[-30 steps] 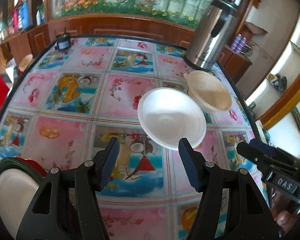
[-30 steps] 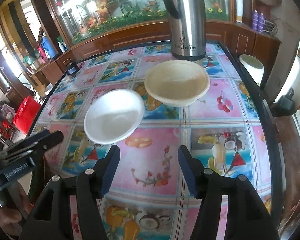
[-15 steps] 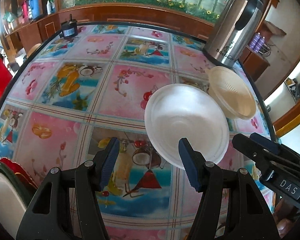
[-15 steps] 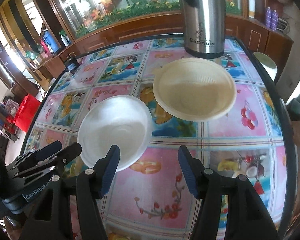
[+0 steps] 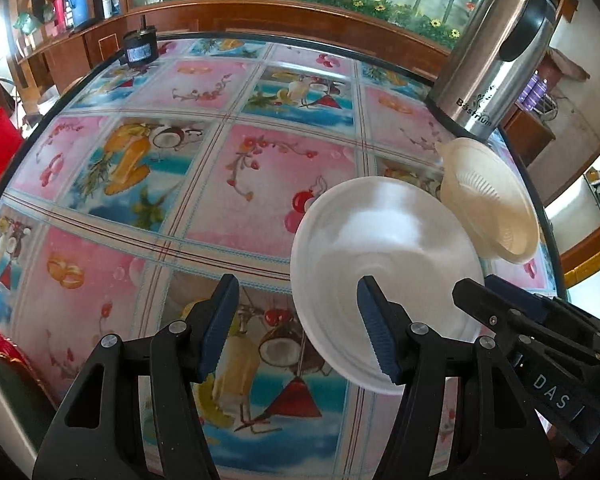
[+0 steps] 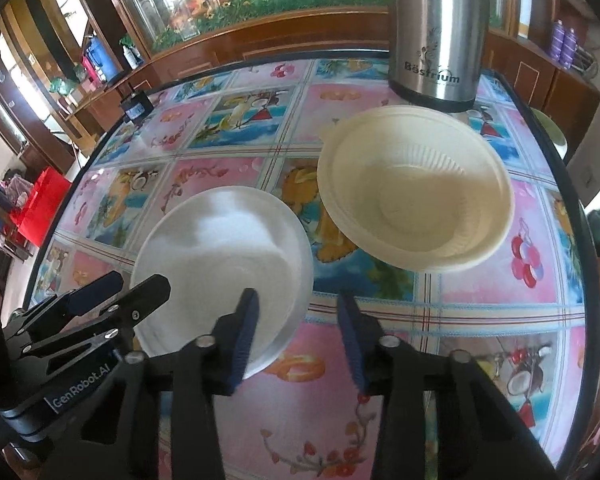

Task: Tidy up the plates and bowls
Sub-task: 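Grasp the smaller white plate's rim with the left gripper and lift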

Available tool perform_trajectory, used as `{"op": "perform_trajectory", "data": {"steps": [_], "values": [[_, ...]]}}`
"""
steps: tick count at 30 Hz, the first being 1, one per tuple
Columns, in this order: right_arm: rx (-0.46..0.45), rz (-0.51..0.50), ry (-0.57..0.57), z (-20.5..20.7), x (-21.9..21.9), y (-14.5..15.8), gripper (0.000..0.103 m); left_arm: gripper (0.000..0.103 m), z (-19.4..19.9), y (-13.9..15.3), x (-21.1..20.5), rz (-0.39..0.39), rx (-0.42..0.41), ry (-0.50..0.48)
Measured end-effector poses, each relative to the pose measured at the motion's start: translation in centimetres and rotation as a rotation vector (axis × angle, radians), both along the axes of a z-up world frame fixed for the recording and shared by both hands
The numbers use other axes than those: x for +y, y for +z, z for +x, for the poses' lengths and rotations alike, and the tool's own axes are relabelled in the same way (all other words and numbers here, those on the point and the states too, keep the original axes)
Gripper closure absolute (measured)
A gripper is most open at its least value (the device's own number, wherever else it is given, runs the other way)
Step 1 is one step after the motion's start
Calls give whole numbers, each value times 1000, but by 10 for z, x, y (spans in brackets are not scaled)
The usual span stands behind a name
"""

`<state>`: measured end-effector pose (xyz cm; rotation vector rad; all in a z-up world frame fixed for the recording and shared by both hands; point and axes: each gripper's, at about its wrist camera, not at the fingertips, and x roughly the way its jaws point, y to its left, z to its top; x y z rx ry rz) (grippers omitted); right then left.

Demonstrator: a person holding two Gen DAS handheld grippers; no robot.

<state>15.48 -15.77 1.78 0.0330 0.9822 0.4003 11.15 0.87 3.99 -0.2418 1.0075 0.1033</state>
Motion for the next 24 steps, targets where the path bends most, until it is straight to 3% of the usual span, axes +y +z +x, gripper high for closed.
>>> {"op": "perform_trajectory", "data": {"steps": [2, 4, 6, 9, 16, 24], "values": [[0, -11, 7, 0, 1, -2, 76, 42, 2, -4, -2, 4, 1, -12], [-10, -24, 13, -1, 2, -2, 81, 52, 3, -7, -6, 20, 1, -28], [-14, -19, 22, -3, 1, -1, 85, 72, 5, -11, -7, 15, 19, -43], [-16, -14, 30, -8, -1, 1, 86, 78, 3, -12, -8, 2, 20, -57], [-10, -16, 40, -23, 1, -1, 86, 79, -15, -5, -9, -15, 15, -92], [-42, -24, 28, -68, -8, 8, 85, 79, -60, 8, -22, -3, -20, -175]]}}
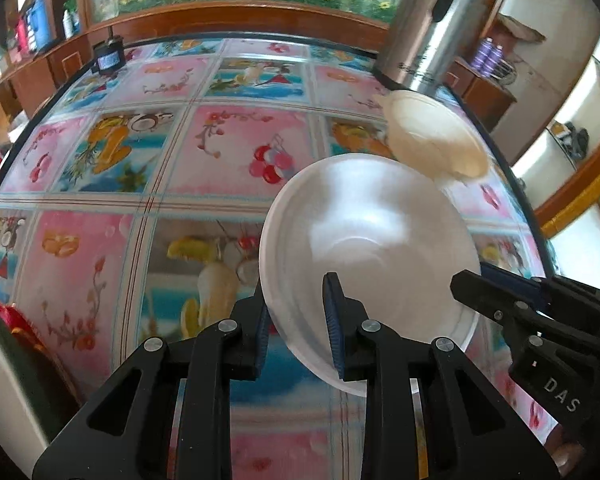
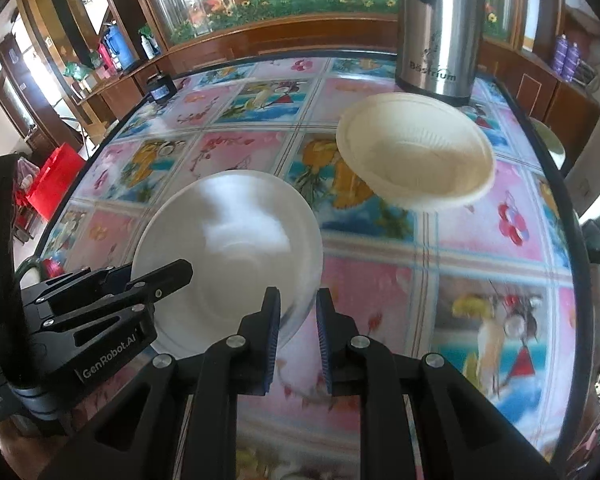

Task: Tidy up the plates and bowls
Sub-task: 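Grasp the smaller white plate's rim with the left gripper and lift, then carry the smaller white plate over the stack and lower it on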

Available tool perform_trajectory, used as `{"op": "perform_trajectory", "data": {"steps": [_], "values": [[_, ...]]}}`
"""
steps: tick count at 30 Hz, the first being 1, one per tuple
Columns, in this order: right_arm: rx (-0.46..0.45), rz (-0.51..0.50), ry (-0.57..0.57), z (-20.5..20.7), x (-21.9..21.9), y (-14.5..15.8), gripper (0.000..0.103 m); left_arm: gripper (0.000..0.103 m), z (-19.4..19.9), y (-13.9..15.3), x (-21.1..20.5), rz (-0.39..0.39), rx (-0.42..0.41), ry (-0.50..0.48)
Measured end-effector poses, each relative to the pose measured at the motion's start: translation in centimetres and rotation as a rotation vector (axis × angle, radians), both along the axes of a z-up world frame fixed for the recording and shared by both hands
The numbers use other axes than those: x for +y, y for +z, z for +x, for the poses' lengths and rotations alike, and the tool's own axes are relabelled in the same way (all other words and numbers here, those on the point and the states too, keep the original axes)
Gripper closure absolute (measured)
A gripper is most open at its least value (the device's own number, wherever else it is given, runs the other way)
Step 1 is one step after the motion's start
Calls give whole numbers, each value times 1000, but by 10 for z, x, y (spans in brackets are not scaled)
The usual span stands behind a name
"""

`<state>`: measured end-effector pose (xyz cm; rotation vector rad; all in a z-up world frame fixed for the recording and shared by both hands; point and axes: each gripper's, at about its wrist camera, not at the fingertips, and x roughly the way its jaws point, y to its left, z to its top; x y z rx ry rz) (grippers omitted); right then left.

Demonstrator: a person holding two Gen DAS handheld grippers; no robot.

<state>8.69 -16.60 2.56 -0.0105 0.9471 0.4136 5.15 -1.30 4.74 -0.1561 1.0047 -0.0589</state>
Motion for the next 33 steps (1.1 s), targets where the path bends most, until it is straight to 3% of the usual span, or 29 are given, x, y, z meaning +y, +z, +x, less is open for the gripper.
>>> {"op": "perform_trajectory", "data": {"steps": [8, 17, 33], "values": [[-50, 4, -24, -52, -2, 8, 82, 79, -49, 23, -5, 63, -93, -50], [-95, 10, 6, -91, 18, 22, 82, 79, -94, 43, 20, 63, -150, -59], [-143, -24, 34, -128, 46, 38, 81, 79, -130, 59, 51, 40, -188, -58]]}}
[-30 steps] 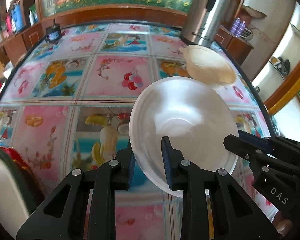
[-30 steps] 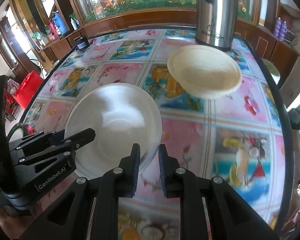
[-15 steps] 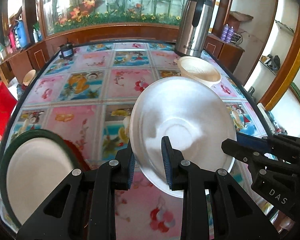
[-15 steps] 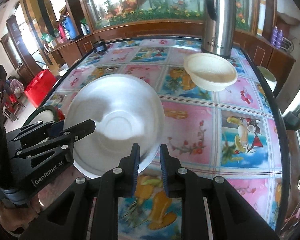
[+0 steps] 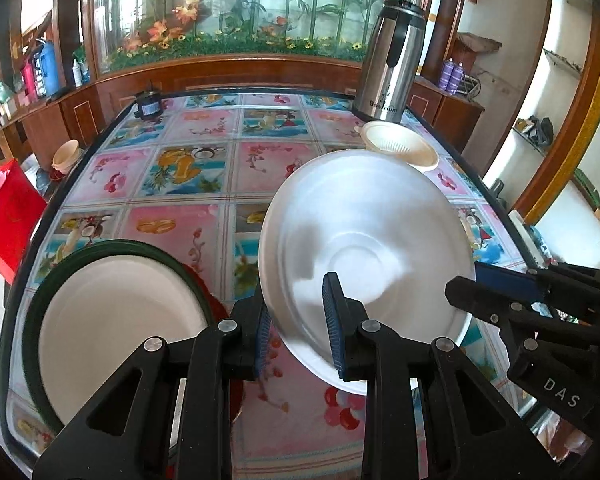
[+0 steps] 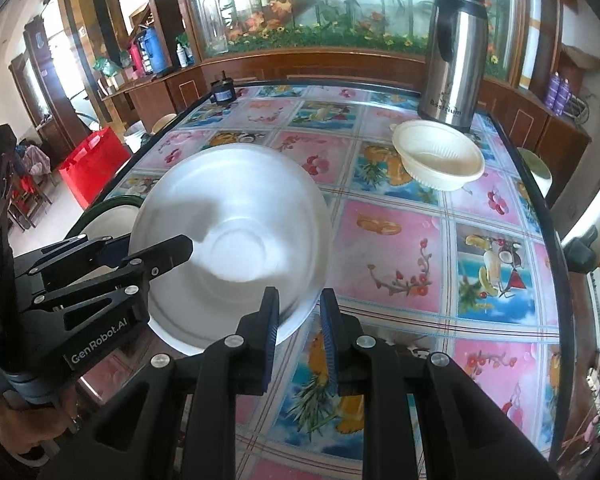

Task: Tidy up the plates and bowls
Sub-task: 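Carry the smaller white plate over the stack and lower it on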

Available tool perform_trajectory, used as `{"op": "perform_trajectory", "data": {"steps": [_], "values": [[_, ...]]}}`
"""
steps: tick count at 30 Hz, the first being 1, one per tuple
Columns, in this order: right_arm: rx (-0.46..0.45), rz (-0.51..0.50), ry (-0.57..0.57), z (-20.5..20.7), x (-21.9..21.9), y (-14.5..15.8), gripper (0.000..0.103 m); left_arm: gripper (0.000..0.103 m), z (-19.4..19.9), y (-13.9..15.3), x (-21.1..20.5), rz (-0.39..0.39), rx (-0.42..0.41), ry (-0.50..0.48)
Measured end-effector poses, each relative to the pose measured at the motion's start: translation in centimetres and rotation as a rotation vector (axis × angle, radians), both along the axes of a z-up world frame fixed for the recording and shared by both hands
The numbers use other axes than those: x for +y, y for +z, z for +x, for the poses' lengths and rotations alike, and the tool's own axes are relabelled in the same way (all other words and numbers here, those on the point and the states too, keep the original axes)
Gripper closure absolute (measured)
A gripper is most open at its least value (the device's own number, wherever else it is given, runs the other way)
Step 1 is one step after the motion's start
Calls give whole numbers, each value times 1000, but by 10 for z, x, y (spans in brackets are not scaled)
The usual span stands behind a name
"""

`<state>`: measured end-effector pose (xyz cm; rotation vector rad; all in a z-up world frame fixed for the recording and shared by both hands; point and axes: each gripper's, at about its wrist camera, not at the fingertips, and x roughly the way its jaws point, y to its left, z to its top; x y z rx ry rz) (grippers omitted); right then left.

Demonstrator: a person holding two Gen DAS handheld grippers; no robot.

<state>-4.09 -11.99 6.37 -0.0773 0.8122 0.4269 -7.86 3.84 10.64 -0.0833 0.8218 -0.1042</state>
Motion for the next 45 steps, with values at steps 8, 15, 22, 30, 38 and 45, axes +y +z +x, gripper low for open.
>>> {"op": "perform_trajectory", "data": {"steps": [8, 15, 22, 30, 38, 45], "values": [[-29, -2, 74, -7, 33, 15, 80, 79, -22, 21, 39, -17, -41, 40], [-31, 5, 179, -11, 85, 16, 73, 79, -37, 17, 92, -28, -30, 114], [7, -23, 261, -8, 130, -1, 71, 79, -45, -6, 132, -24, 15, 187], [52, -57, 300, -6, 151, -19, 69, 79, -48, -31, 148, -33, 71, 203], [65, -55, 292, -6, 153, -21, 66, 79, -46, -37, 147, -28, 76, 197], [84, -34, 298, -5, 153, -23, 56, 79, -43, -41, 144, -19, 85, 192]]}}
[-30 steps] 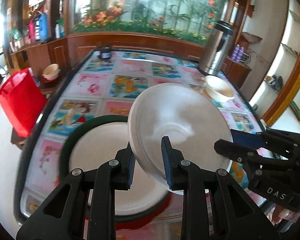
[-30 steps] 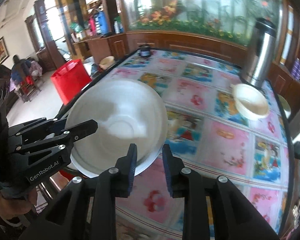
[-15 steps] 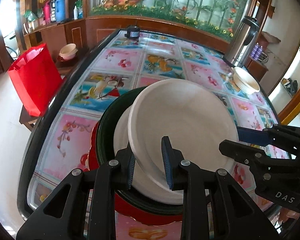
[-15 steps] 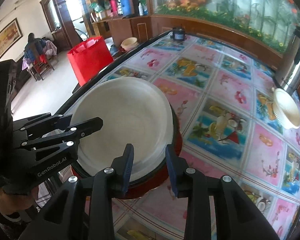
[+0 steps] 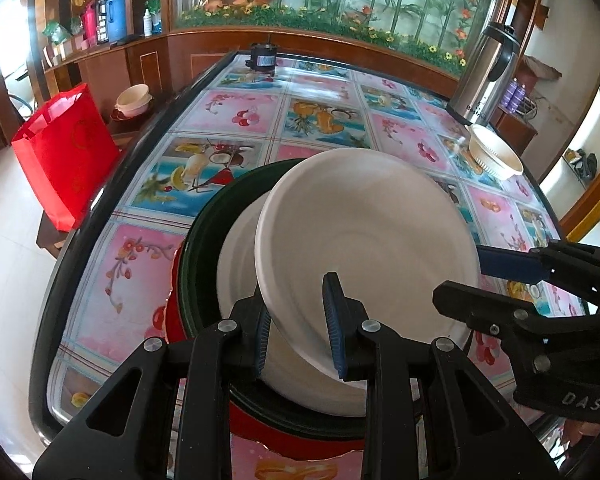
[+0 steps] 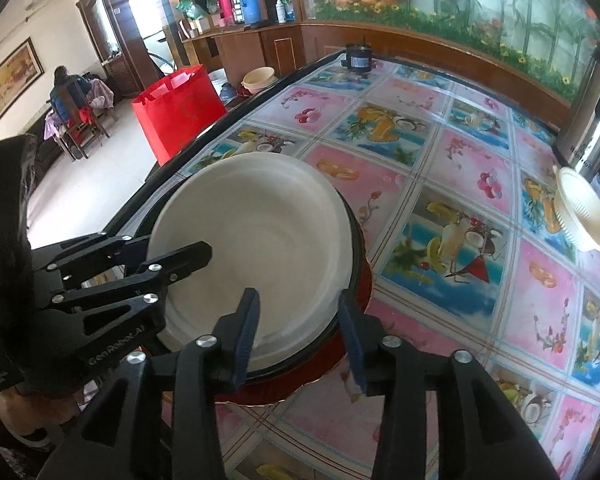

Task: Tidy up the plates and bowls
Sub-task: 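Carry the smaller white plate over the stack and lower it on, then open the left gripper to release the smaller white plate, then move the left gripper toward the cream paper bowl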

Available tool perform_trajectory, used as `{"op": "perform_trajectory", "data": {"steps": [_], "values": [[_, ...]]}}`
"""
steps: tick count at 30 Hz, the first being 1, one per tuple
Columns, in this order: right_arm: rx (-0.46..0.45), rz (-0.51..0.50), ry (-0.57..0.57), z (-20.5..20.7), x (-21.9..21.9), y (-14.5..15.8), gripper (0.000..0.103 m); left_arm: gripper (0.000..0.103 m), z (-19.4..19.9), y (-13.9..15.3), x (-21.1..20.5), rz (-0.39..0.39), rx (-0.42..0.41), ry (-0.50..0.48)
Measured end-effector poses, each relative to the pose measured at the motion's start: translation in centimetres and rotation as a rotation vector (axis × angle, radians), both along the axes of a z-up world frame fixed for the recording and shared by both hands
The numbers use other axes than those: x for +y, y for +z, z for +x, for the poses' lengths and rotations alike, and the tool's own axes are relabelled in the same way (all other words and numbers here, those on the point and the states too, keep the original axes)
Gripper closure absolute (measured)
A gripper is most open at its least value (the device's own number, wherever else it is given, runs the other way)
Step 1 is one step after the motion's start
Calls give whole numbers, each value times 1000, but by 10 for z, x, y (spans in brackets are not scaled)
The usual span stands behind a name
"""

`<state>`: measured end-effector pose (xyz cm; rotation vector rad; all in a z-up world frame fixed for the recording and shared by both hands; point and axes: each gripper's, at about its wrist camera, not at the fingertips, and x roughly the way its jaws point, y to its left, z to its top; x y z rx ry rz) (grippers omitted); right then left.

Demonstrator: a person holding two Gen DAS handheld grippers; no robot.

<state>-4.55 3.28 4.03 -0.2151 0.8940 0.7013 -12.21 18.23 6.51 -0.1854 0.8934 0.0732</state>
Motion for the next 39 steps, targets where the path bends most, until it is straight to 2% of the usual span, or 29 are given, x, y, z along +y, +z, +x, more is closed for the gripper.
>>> {"op": "perform_trajectory", "data": {"steps": [6, 12, 16, 19, 20, 22, 24, 25, 30, 35, 39], "values": [[-1, 1, -7, -1, -1, 0, 53, 79, 4, -5, -2, 14, 9, 0], [-17, 19, -13, -3, -4, 2, 43, 79, 3, -5, -2, 54, 0, 19], [-4, 63, -40, 0, -15, 3, 37, 78, 3, -4, 1, 35, -6, 24], [25, 143, -66, 1, -30, 3, 30, 78, 1, -2, 5, 32, -21, 48], [40, 179, -76, 1, -37, 3, 30, 76, -1, 1, 7, 38, -33, 61], [67, 260, -104, 1, -55, 2, 24, 63, -5, 7, 9, 48, -75, 80], [84, 301, -148, 1, -70, 1, 22, 41, -9, 15, 10, 74, -120, 99], [92, 312, -171, 1, -77, 0, 22, 38, -10, 19, 10, 96, -143, 110], [198, 350, -269, 9, -110, -12, 22, 38, -11, 28, 10, 136, -174, 122], [198, 376, -285, 7, -127, -18, 22, 38, -9, 32, 7, 146, -191, 124], [205, 325, -283, 6, -131, -21, 21, 38, -6, 39, -2, 143, -209, 106]]}}
